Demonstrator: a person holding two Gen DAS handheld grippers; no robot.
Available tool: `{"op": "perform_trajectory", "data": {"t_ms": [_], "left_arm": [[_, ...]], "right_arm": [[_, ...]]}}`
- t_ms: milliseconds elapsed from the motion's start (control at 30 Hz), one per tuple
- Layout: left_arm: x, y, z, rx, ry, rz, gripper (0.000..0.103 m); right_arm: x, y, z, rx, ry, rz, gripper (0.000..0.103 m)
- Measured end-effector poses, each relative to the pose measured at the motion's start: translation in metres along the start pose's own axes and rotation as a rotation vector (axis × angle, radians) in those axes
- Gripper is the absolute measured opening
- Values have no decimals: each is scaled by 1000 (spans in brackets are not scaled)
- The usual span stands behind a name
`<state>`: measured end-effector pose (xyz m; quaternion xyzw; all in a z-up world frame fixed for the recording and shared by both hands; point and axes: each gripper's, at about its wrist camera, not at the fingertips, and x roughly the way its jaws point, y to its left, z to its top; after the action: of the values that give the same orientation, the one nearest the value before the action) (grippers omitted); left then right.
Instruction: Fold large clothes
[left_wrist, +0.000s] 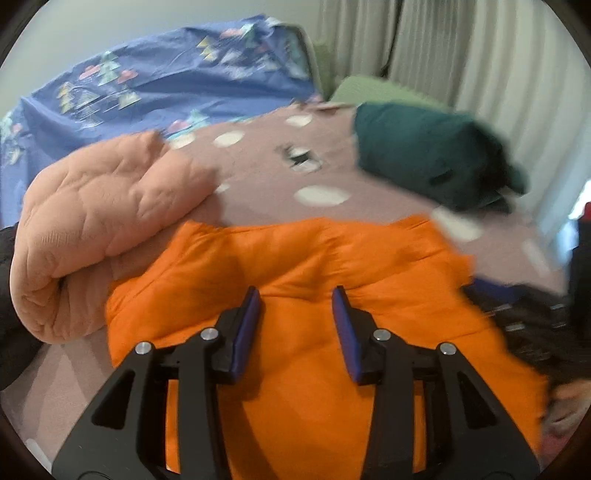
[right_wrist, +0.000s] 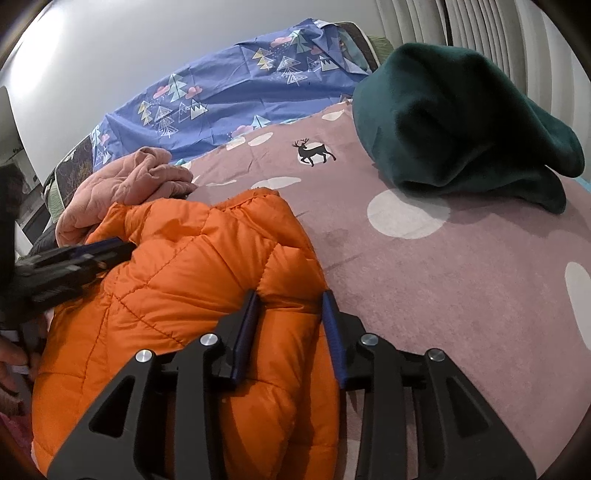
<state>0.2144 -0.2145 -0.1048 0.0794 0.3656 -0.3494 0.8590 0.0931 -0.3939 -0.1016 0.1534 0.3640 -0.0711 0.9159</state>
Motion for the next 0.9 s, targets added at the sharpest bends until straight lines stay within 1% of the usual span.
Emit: {"op": "perform_trajectory", "data": {"t_ms": [67,100,133,167,200,267,333,367,400,433,467,500,533,567,633,700,767,867,900], "left_arm": [[-11,-13,4,21,-17,-75,40],[-9,-21,5,49,-1,-76,43],[0,-29,2,90,38,-41,46],[11,-35,-3,126,76,-1,46],[21,-40,-10,157,85,33,46],[27,-42,-14,165,82,49,46],[29,-40,-13,161,89,46,46],[30,-40,-14,160,90,45,46],[31,-40,-15,160,90,45,46],[31,-40,-15,161,89,46,46],[31,-39,-14,161,88,45,46],[31,-40,-15,161,85,41,46],[32,-40,-15,161,84,36,46],[33,-40,-16,164,85,37,46],[33,-44,-18,180,83,56,46],[33,-45,-20,190,76,65,46],[32,-43,-20,188,73,60,46],[31,-41,-22,181,67,51,46],[31,-39,-21,176,66,45,46]], "right_arm": [[-5,3,2,-1,-2,1,35],[-9,3,3,3,-4,4,35],[-15,3,5,13,-8,10,35],[-25,2,6,36,-25,28,31],[-40,1,5,60,-53,63,29],[-66,2,1,71,-91,128,21],[-88,9,-7,39,-116,201,17],[-98,17,-14,0,-118,231,16],[-101,25,-24,-42,-100,235,16],[-98,30,-30,-65,-72,215,16],[-84,33,-43,-86,-20,138,14],[-70,32,-53,-91,13,83,10],[-57,30,-63,-93,23,73,8],[-50,27,-70,-77,14,83,7],[-51,27,-66,-42,25,75,7],[-55,32,-62,-42,37,59,7],[-70,33,-60,-32,30,72,7],[-98,30,-61,-13,-17,170,8],[-103,30,-65,-15,-15,204,8]]}}
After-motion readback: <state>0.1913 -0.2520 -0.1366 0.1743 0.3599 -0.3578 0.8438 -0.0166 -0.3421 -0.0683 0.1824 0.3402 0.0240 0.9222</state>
